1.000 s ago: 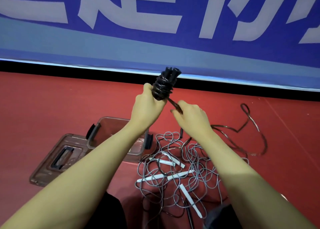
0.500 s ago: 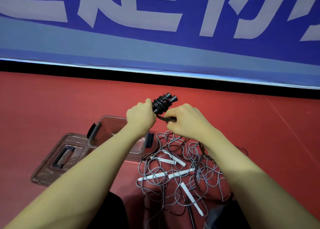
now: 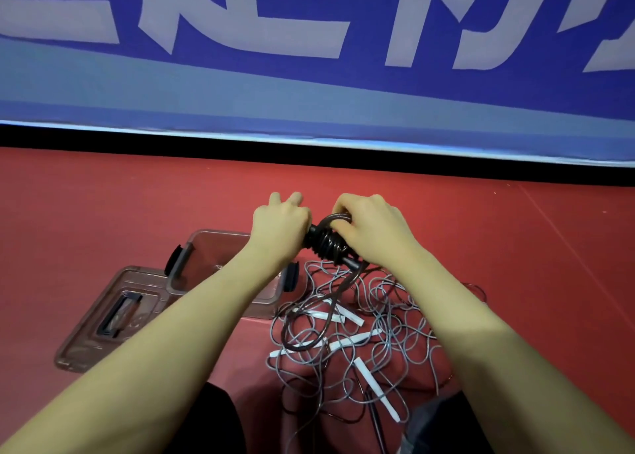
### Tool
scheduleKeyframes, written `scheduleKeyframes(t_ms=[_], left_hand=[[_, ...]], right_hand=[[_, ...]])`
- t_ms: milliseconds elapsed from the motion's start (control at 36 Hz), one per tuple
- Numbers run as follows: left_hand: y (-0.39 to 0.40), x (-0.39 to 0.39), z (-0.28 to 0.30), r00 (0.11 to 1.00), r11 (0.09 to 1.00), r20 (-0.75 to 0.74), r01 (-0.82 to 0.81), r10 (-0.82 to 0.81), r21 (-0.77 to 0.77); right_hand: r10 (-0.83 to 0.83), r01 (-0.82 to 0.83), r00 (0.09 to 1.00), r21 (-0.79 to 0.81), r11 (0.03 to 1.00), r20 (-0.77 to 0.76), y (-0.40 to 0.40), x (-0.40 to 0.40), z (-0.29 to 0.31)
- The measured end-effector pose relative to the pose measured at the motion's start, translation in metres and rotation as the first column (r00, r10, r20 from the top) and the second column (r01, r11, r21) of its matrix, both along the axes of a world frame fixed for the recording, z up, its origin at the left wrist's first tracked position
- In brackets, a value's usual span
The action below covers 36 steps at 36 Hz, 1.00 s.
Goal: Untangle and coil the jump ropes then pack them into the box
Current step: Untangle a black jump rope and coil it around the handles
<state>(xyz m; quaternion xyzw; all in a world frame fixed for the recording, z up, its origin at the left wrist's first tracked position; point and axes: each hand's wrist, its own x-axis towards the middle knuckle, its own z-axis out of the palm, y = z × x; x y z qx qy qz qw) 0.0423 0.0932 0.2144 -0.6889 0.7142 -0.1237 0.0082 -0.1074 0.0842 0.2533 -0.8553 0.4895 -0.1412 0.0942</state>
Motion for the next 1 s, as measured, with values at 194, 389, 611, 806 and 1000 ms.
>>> scheduleKeyframes(t_ms=[194, 389, 611, 806, 1000], left_hand=[[0.0, 0.002, 0.005, 0.986, 0.986, -0.077, 0.142, -0.149, -0.091], [0.0, 0.007, 0.0, 0.952, 0.947, 0.035, 0.307, -0.305, -0.09], [-0.002, 0.01, 0.0, 0.927, 0.923, 0.074, 0.374, -0.368, -0.086], [0.0, 0.014, -0.004, 0.877, 0.884, 0.227, 0.455, -0.424, -0.109], [0.0, 0.017, -0.011, 0.757, 0.72, 0.072, 0.643, -0.65, -0.262]], right_hand=[[-0.248, 0.245, 0.957, 0.036, 0.969, 0.149, 0.001, -0.001, 0.001], [-0.277, 0.276, 0.961, 0.019, 0.961, 0.024, 0.0, -0.001, 0.0], [-0.397, 0.303, 0.859, 0.305, 0.903, 0.324, -0.007, -0.003, -0.006], [-0.201, 0.203, 0.978, 0.025, 0.979, -0.05, -0.006, -0.009, 0.001], [-0.112, 0.087, 0.977, -0.137, 0.987, -0.183, -0.006, -0.009, -0.001]])
